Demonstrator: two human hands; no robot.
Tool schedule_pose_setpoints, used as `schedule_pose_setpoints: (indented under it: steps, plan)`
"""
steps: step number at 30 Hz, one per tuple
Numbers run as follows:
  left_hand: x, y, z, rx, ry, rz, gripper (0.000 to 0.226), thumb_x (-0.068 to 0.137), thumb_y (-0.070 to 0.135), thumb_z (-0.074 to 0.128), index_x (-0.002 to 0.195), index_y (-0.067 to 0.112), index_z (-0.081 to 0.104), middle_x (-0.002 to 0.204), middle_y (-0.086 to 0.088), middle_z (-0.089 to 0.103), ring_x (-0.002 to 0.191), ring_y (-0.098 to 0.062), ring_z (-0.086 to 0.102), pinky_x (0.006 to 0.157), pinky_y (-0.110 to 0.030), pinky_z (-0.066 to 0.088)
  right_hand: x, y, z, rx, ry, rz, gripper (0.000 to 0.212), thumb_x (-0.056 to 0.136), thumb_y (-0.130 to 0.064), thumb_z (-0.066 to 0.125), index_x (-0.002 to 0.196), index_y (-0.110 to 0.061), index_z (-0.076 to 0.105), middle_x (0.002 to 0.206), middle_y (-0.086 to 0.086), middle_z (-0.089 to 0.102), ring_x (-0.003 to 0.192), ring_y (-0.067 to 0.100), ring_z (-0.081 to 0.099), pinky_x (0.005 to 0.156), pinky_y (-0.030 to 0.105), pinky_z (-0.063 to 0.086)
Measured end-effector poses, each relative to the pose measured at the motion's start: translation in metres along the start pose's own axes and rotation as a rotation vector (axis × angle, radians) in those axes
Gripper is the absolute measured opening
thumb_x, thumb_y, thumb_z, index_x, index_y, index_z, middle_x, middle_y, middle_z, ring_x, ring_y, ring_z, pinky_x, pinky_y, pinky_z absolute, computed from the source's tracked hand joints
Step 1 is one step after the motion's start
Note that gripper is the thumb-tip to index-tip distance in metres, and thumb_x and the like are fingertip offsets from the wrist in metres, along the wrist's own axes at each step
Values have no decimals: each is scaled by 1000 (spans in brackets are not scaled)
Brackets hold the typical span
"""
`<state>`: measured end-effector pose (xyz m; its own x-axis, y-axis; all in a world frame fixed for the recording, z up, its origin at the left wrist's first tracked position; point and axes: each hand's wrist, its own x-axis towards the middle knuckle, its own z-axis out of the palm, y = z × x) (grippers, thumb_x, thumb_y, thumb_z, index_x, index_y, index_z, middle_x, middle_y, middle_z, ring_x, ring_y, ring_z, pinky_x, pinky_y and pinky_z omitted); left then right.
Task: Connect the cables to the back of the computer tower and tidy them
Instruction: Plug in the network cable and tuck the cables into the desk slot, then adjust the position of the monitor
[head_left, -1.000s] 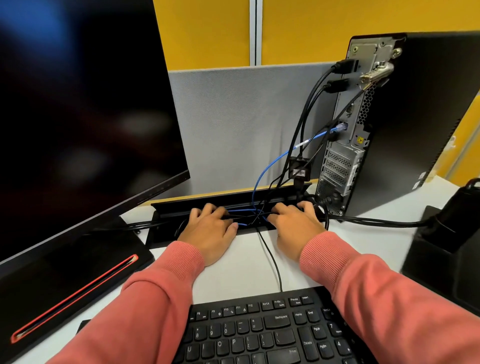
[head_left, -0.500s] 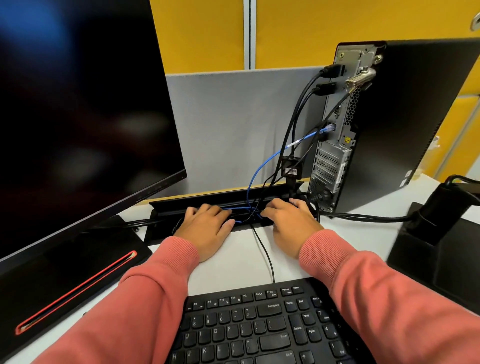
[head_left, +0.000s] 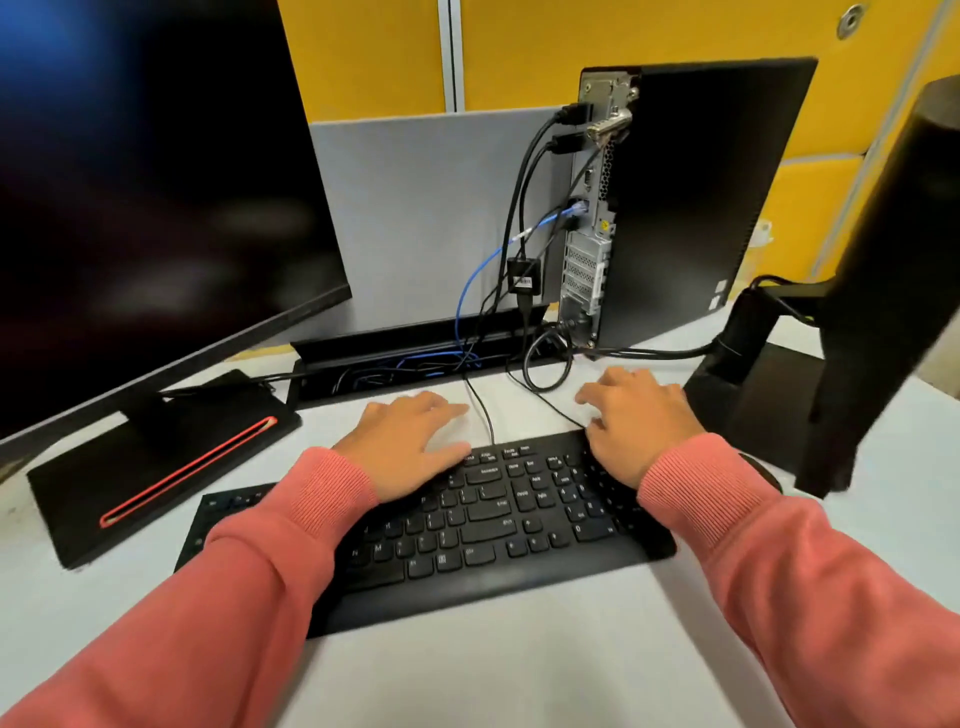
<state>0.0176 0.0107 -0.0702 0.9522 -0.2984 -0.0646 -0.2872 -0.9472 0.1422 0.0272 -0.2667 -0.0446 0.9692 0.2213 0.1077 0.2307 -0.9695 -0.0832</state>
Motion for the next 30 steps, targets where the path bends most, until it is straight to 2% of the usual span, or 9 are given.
schedule_pose_setpoints:
  steps: [3, 5, 9, 12, 14, 17, 21, 28, 30]
  plan:
    - [-34, 15, 6, -32, -99, -2, 111, 63, 103, 13, 159, 47, 17, 164, 12, 24, 150, -16, 25, 122, -44, 18, -30, 18, 5, -49, -67, 112, 37, 97, -32, 39, 132, -35, 52, 130, -2, 51, 126, 25, 44, 107, 50, 33]
    - [-53, 23, 11, -6, -118, 19, 120, 53, 109, 14, 158, 51, 4, 167, 11, 16, 153, -15, 17, 125, -46, 12, -46, 31, 9, -50, -87, 165, 40, 96, -32, 41, 135, -38, 50, 133, -3, 50, 130, 26, 43, 111, 54, 29]
    - [-69, 27, 14, 66, -160, 59, 124, 56, 103, 46, 152, 57, -17, 170, 8, -4, 157, -20, 2, 126, -57, -1, -65, 50, 15, 54, -119, 271, 58, 97, -27, 46, 152, -40, 30, 149, -1, 38, 139, 29, 33, 110, 53, 35]
    - [-71, 29, 10, 94, -182, 77, 128, 58, 98, 57, 152, 57, -20, 170, 8, -9, 157, -21, -2, 125, -60, -2, -74, 60, 21, -18, -89, 264, 60, 100, -30, 39, 156, -39, 19, 143, 0, 38, 127, 29, 40, 100, 48, 43]
    - [-70, 31, 9, 108, -180, 86, 128, 59, 96, 58, 153, 55, -19, 169, 7, -6, 156, -22, 0, 125, -59, 0, -78, 58, 20, -36, -52, 287, 58, 102, -32, 37, 156, -38, 18, 139, 1, 37, 117, 28, 45, 95, 46, 44]
    - [-69, 32, 7, 105, -178, 88, 127, 61, 94, 60, 154, 53, -16, 167, 7, -1, 154, -23, 6, 126, -56, 6, -78, 53, 19, -92, -15, 322, 51, 101, -37, 40, 151, -35, 29, 143, 4, 34, 122, 29, 45, 95, 47, 42]
    - [-68, 33, 7, 103, -166, 83, 127, 61, 94, 60, 154, 53, -15, 166, 8, 3, 152, -22, 10, 125, -52, 12, -79, 54, 24, -18, 32, 396, 57, 95, -47, 40, 149, -36, 26, 134, 6, 38, 117, 36, 55, 98, 50, 41]
    - [-68, 34, 5, 87, -178, 81, 125, 62, 93, 61, 155, 54, -14, 165, 8, 4, 151, -21, 12, 125, -52, 13, -81, 52, 30, -59, 57, 407, 52, 92, -51, 39, 141, -33, 34, 130, 5, 41, 110, 36, 57, 95, 52, 41]
    - [-66, 35, 5, 55, -182, 78, 119, 64, 95, 54, 155, 54, -11, 165, 9, 5, 152, -21, 12, 125, -53, 12, -83, 54, 31, -35, 63, 406, 58, 91, -57, 40, 143, -34, 31, 134, 5, 42, 113, 37, 56, 97, 52, 40]
